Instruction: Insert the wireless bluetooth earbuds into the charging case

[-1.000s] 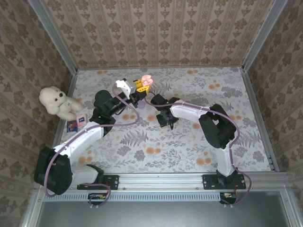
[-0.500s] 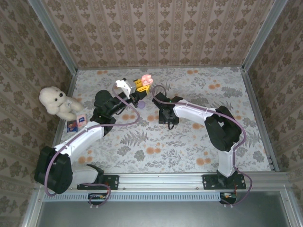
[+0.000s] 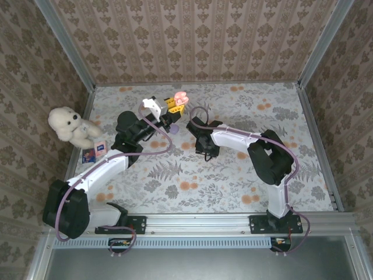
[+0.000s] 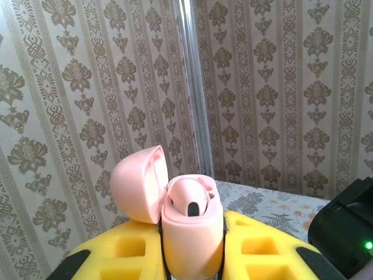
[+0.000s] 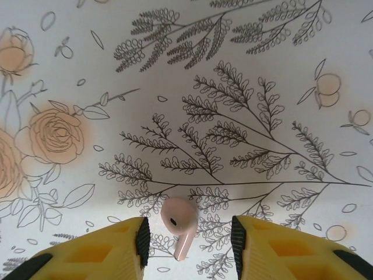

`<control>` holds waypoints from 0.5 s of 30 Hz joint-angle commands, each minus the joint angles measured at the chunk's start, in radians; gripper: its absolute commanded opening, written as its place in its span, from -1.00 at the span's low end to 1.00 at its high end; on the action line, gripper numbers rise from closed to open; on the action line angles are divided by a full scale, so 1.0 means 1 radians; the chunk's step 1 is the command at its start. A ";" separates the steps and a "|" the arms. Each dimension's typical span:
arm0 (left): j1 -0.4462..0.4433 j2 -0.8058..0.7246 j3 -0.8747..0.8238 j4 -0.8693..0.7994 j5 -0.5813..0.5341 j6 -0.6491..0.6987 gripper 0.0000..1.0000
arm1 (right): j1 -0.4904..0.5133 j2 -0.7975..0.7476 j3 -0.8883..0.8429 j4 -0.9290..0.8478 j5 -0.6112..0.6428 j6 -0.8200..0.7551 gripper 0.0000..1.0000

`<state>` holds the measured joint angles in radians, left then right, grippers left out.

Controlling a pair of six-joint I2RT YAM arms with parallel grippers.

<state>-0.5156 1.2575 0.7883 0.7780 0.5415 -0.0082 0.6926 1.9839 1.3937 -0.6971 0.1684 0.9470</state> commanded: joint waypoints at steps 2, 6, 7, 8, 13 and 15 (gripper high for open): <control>-0.001 0.003 0.004 0.049 0.003 -0.023 -1.00 | 0.013 0.041 -0.002 -0.007 -0.009 0.028 -0.12; 0.000 0.004 0.005 0.049 0.002 -0.023 -1.00 | 0.016 0.059 -0.001 -0.005 -0.013 0.028 -0.14; 0.000 0.005 0.006 0.049 0.003 -0.023 -1.00 | 0.016 0.062 -0.001 -0.002 -0.014 0.029 -0.15; 0.000 0.004 0.006 0.049 0.002 -0.023 -1.00 | 0.016 0.066 -0.002 -0.002 -0.013 0.027 -0.16; 0.000 0.003 0.008 0.046 0.003 -0.021 -1.00 | 0.016 0.075 -0.003 0.005 -0.006 0.023 -0.21; 0.000 0.003 0.008 0.044 0.003 -0.020 -1.00 | 0.016 0.079 -0.002 0.009 0.000 0.021 -0.24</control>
<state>-0.5156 1.2575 0.7883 0.7784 0.5415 -0.0086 0.7013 2.0209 1.3941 -0.7006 0.1738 0.9508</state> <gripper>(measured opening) 0.210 0.386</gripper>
